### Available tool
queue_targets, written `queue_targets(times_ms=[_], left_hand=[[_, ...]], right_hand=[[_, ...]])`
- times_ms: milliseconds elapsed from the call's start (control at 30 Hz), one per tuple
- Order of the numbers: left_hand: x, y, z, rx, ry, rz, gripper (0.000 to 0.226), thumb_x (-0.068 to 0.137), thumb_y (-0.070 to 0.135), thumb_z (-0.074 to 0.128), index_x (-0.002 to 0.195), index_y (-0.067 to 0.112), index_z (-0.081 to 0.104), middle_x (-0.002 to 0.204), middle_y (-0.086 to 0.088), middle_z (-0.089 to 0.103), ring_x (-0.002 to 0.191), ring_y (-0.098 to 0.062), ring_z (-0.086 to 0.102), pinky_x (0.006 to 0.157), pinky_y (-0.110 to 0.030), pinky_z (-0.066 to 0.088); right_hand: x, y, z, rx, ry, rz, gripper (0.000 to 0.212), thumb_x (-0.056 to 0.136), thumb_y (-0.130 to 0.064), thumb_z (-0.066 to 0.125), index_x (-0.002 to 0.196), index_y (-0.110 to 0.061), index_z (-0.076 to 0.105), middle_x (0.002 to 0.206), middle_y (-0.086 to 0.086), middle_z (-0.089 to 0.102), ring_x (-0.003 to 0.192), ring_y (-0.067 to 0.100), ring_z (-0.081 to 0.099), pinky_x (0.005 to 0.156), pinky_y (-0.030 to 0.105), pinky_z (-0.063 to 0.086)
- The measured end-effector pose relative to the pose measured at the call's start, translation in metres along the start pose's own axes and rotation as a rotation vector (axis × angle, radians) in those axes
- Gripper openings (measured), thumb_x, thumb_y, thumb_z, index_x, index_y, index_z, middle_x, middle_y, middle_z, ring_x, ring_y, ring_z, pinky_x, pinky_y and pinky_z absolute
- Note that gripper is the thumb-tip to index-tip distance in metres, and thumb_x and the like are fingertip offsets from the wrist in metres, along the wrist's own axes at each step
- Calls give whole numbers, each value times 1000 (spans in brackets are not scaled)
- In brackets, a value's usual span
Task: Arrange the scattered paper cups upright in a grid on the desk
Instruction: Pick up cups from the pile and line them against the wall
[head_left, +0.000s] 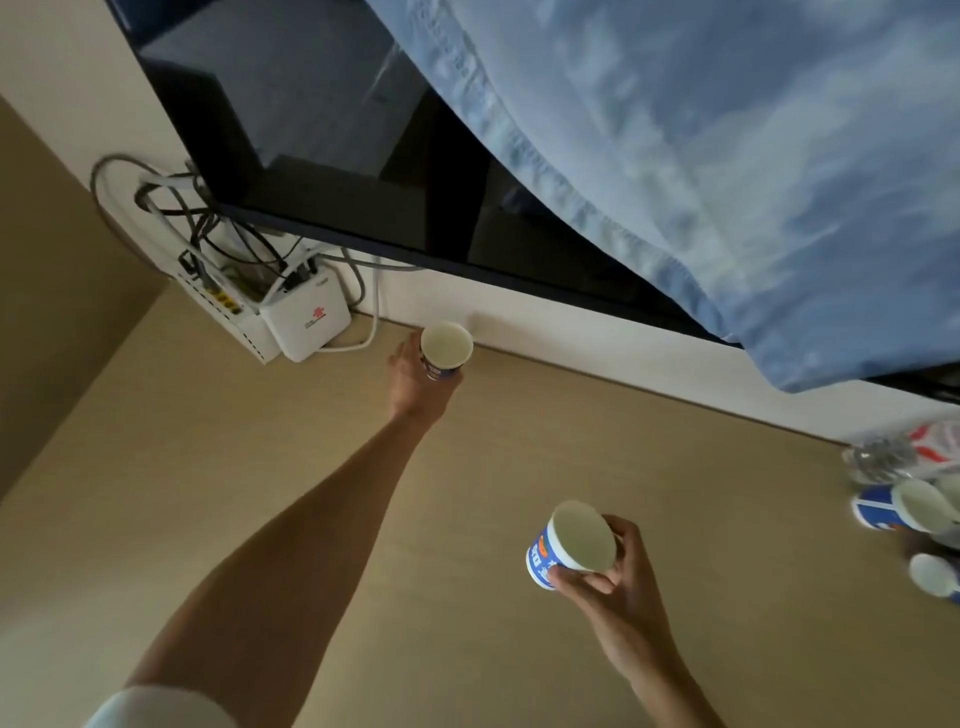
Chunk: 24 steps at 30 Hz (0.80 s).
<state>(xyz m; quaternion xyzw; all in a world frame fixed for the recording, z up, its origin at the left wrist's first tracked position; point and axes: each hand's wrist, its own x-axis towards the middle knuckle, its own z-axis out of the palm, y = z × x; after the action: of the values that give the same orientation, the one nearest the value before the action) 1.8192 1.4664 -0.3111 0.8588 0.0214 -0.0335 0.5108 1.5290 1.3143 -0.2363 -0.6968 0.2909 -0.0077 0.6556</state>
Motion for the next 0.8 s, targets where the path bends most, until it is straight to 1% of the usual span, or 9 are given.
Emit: queue_targets(times_ms=[33, 133, 200, 267, 367, 467, 533, 667, 800], left_hand=[[5, 0, 3, 6, -3, 3, 70, 67, 21, 84, 129, 14, 54, 121, -10, 60, 109, -34, 56, 88, -49, 52], [16, -1, 10, 23, 2, 28, 70, 68, 18, 85, 130, 14, 54, 122, -11, 60, 108, -34, 54, 90, -48, 51], [20, 0, 13, 54, 2, 33, 70, 68, 18, 86, 131, 13, 54, 122, -11, 62, 109, -34, 54, 87, -42, 50], [23, -1, 15, 97, 6, 37, 70, 68, 20, 87, 130, 13, 55, 122, -9, 65, 109, -33, 54, 82, -37, 47], [27, -3, 17, 94, 5, 30, 69, 69, 22, 87, 130, 15, 55, 120, -7, 66, 110, -32, 55, 78, -34, 45], [30, -5, 18, 98, 12, 33, 69, 69, 24, 88, 129, 15, 55, 120, -6, 66, 110, -32, 55, 77, -31, 43], [30, -4, 19, 108, 21, 29, 70, 69, 25, 88, 130, 15, 55, 121, -7, 66, 109, -32, 55, 79, -34, 45], [32, -3, 19, 125, 22, 49, 69, 69, 23, 88, 129, 12, 56, 122, -10, 65, 108, -33, 57, 85, -39, 46], [34, -7, 18, 125, 4, 39, 75, 66, 24, 90, 131, 14, 54, 123, -8, 64, 110, -32, 58, 83, -38, 48]], right_hand=[[1, 1, 0, -1, 0, 3, 66, 61, -19, 85, 119, -16, 53, 109, 2, 70, 100, 26, 71, 82, 43, 60], [2, 3, 0, 10, 4, -5, 69, 58, -23, 86, 119, -16, 54, 108, 3, 70, 99, 26, 71, 80, 39, 60], [3, 5, -1, 21, 14, 1, 72, 55, -26, 86, 119, -16, 54, 109, 4, 69, 99, 26, 71, 80, 38, 60], [4, 7, -2, 33, 23, 9, 73, 55, -27, 86, 119, -17, 53, 110, 3, 69, 100, 27, 70, 82, 42, 61], [6, 9, -3, 35, 33, 15, 71, 56, -26, 87, 119, -21, 54, 112, 2, 69, 102, 31, 70, 88, 52, 59], [8, 10, -2, 34, 37, 18, 68, 58, -25, 87, 117, -26, 55, 113, 2, 68, 104, 33, 69, 90, 57, 57], [8, 9, -2, 33, 41, 19, 67, 58, -25, 86, 117, -27, 55, 113, 2, 68, 104, 32, 69, 89, 57, 57], [8, 8, -3, 21, 31, 13, 68, 58, -25, 86, 118, -24, 54, 113, 1, 68, 104, 30, 69, 89, 54, 58], [9, 5, -5, 2, 28, 1, 70, 59, -26, 85, 122, -20, 54, 114, -1, 68, 105, 24, 69, 87, 46, 59]])
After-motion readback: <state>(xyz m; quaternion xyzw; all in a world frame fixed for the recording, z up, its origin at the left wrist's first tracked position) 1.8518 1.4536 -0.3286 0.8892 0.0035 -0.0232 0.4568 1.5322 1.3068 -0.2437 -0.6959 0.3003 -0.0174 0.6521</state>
